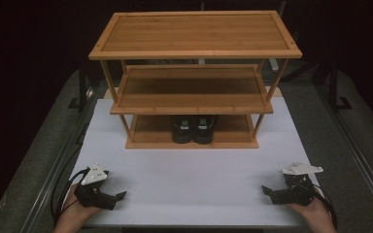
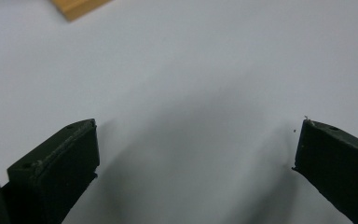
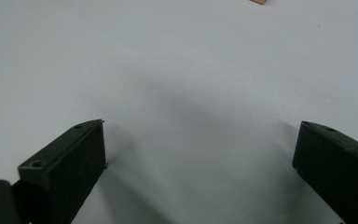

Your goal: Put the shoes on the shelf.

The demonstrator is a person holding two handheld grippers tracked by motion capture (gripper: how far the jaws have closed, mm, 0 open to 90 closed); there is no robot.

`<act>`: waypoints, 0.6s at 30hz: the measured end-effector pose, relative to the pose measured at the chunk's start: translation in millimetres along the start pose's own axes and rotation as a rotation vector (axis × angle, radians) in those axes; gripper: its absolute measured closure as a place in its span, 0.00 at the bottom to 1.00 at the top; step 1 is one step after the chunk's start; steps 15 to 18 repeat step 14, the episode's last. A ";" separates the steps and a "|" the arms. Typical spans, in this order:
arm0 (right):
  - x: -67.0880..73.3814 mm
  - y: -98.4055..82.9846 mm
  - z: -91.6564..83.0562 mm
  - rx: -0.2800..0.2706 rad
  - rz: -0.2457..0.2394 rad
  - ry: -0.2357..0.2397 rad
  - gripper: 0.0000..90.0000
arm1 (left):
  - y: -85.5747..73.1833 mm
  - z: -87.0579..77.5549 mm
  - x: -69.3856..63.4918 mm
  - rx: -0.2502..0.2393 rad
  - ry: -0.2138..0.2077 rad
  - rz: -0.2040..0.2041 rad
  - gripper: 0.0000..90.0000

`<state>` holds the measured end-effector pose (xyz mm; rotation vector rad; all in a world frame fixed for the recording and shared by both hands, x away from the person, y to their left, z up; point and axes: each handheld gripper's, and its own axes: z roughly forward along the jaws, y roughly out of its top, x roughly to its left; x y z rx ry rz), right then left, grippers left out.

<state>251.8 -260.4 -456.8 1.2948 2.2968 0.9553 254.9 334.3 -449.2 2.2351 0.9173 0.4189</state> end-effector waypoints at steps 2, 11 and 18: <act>1.5 0.1 1.2 0.001 -0.009 -0.010 0.02 | -2.4 0.3 0.8 -0.004 -0.002 -0.012 0.00; 1.7 -0.6 1.6 -0.003 -0.007 -0.010 0.02 | -2.9 1.4 1.9 0.000 -0.012 -0.018 0.00; 1.7 -0.7 1.5 -0.003 -0.007 -0.010 0.02 | -2.9 1.4 1.9 0.000 -0.012 -0.018 0.00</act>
